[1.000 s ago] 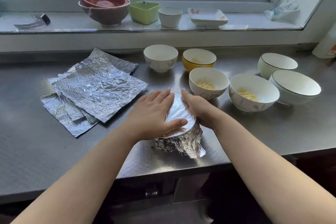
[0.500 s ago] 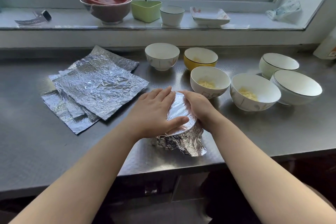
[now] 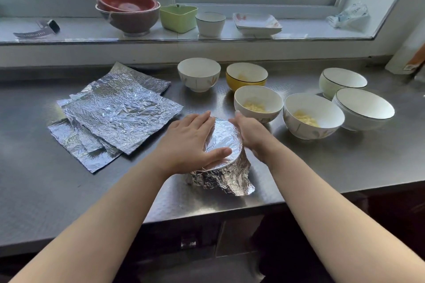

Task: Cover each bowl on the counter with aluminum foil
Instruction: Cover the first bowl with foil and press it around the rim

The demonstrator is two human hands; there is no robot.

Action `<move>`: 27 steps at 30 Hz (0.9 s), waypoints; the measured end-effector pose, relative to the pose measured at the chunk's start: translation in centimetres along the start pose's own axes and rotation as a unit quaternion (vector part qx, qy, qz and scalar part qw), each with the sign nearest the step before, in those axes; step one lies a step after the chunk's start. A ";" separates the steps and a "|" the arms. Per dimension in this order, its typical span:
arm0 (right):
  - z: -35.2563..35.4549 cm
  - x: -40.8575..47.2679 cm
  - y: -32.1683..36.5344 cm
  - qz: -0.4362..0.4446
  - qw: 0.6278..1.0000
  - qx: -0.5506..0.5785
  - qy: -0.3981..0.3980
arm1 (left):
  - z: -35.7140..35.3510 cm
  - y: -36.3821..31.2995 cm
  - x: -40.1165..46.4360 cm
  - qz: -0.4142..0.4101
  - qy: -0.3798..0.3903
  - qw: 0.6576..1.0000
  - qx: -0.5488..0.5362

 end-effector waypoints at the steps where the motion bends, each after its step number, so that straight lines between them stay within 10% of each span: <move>1: 0.5 -0.2 0.5 0.020 1.000 -0.018 -0.014 | 0.0 0.0 0.0 0.001 -0.001 1.000 -0.001; 7: -0.4 -1.2 0.9 0.123 0.965 -0.224 -0.059 | -0.2 0.1 0.2 0.004 -0.005 1.000 0.005; 17: -0.3 -1.2 -1.9 0.043 0.993 -0.103 -0.030 | -0.1 0.1 0.1 0.011 0.006 1.000 0.001; 27: -0.3 -3.9 1.8 0.117 0.958 -0.251 -0.077 | -0.6 -0.6 -0.5 0.105 -0.015 0.994 -0.016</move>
Point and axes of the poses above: each hand's wrist, its own x-axis towards the middle knuckle, its own z-axis out of the back of the hand, y = z × x, the point moved 8 cm from there along x, towards the middle knuckle, and after that the axes turned 11 degrees about -z, right-handed, at the moved point
